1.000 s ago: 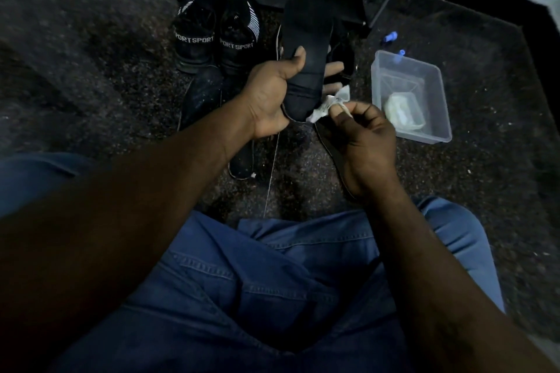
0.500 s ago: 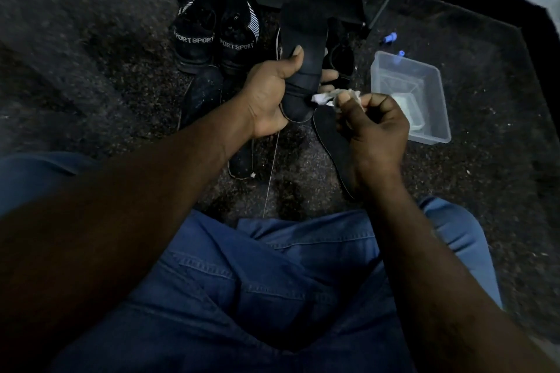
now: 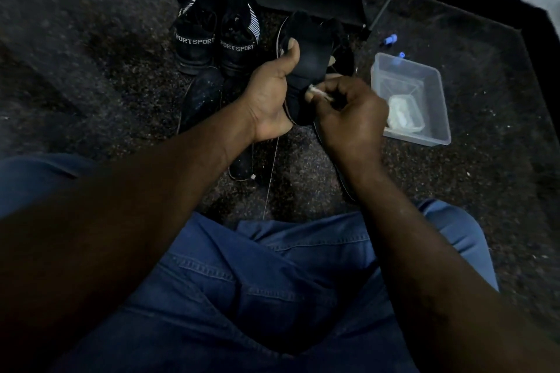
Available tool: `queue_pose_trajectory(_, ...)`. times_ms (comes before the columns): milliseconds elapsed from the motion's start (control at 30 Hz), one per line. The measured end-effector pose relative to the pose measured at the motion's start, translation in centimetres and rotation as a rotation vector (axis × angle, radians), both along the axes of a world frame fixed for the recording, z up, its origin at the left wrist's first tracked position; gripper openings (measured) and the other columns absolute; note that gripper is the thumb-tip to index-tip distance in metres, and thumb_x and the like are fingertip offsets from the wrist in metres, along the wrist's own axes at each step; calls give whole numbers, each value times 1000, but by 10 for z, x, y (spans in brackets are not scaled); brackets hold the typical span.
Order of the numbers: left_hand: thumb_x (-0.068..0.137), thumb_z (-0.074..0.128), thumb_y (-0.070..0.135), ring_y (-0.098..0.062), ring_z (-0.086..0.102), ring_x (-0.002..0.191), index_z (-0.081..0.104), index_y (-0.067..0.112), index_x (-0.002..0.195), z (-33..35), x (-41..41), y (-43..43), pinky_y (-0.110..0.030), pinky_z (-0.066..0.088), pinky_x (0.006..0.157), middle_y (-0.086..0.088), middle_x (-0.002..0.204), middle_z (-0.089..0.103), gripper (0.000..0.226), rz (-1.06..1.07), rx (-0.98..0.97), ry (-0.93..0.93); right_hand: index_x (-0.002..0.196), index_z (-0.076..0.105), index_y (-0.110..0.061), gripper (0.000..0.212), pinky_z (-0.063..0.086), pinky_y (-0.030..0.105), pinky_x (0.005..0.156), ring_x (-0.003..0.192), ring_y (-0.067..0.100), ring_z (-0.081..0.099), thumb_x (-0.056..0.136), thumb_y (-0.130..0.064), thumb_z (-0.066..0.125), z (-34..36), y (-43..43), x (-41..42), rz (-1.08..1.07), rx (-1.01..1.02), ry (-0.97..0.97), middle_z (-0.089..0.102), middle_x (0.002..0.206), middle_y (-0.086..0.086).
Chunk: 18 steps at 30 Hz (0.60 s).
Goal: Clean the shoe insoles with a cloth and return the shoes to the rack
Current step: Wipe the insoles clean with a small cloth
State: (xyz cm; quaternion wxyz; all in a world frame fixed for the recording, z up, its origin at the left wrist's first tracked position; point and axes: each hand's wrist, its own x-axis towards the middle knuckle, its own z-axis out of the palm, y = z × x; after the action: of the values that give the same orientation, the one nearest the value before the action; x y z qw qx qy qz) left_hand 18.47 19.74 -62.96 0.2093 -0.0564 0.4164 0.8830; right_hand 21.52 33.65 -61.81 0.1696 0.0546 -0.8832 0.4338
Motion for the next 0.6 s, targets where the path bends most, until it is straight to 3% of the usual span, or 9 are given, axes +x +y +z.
queue_pose_trajectory(167, 108, 21, 61, -26, 71, 104, 58, 4, 139, 1, 0, -3, -40, 59, 93, -18, 122, 72, 75, 18, -55, -14, 89, 80, -19, 11, 58, 37, 80, 87, 8, 69, 90, -29, 75, -4, 1, 3, 22, 54, -19, 76, 92, -6)
queue_pose_trajectory(300, 108, 22, 60, -27, 71, 109, 53, 0, 144, 0, 1, -2, -40, 58, 95, -17, 121, 71, 76, 29, -42, -22, 85, 76, -21, 4, 59, 38, 78, 83, 6, 69, 85, -21, 79, -2, 1, 2, 36, 110, -59, 74, 88, -11)
queue_pose_trajectory(467, 107, 21, 63, -37, 54, 135, 49, 2, 149, -4, -1, 1, -51, 38, 119, -21, 146, 58, 79, 5, 1, -37, 99, 75, -22, 14, 59, 38, 78, 85, 14, 69, 86, -22, 78, 0, 1, -2, 22, 172, -72, 74, 95, -4)
queue_pose_trajectory(567, 107, 17, 63, -36, 55, 137, 47, 4, 151, -3, 0, 1, -48, 44, 115, -19, 145, 59, 80, 3, -4, -41, 101, 78, -19, 15, 57, 34, 80, 88, 17, 69, 86, -21, 78, -2, 0, 0, 19, 239, -54, 75, 99, 2)
queue_pose_trajectory(600, 107, 17, 63, -36, 55, 136, 47, 4, 150, -2, 1, 0, -44, 54, 105, -20, 145, 59, 79, 4, 9, -36, 98, 78, -18, 12, 56, 33, 79, 87, 16, 69, 86, -20, 77, -2, -1, 2, 18, 238, -52, 75, 96, 2)
